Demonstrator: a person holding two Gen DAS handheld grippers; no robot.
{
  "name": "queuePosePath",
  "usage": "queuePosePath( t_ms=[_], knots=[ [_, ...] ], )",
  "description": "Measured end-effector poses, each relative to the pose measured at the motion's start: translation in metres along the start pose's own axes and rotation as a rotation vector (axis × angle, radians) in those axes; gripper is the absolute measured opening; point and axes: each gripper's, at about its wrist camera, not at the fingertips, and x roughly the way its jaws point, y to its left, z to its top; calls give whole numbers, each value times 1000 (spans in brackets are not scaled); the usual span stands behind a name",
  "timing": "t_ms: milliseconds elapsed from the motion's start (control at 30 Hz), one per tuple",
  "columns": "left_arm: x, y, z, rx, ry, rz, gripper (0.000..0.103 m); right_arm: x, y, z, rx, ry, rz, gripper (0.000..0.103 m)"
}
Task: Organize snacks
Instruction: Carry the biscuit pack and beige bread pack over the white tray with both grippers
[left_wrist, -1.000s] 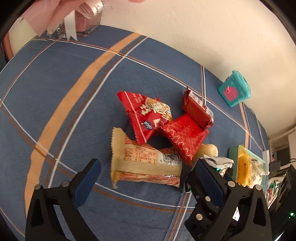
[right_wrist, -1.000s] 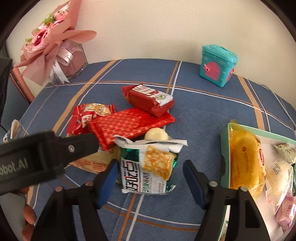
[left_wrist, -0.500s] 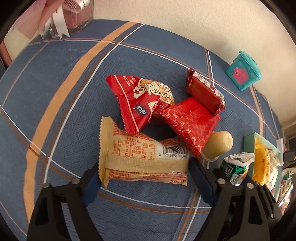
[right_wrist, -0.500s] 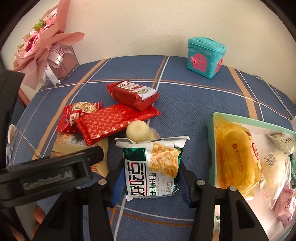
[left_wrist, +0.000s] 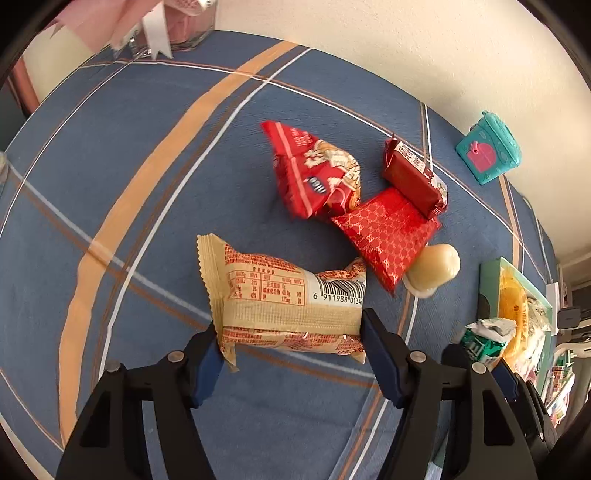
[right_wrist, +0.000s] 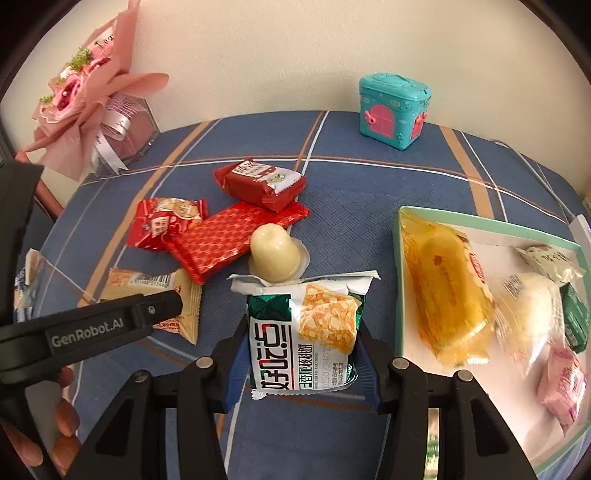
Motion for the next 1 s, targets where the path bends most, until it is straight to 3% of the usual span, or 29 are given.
queuePosePath(
  t_ms=[667,1000],
  knots=[
    [-57,1,-37,-39,-63,41,70,-76,-27,-26,100,-29,51,53],
    [-80,-16,-43,-34,-132,52,70,-90,-87,-24,243,-29,17,53]
  ],
)
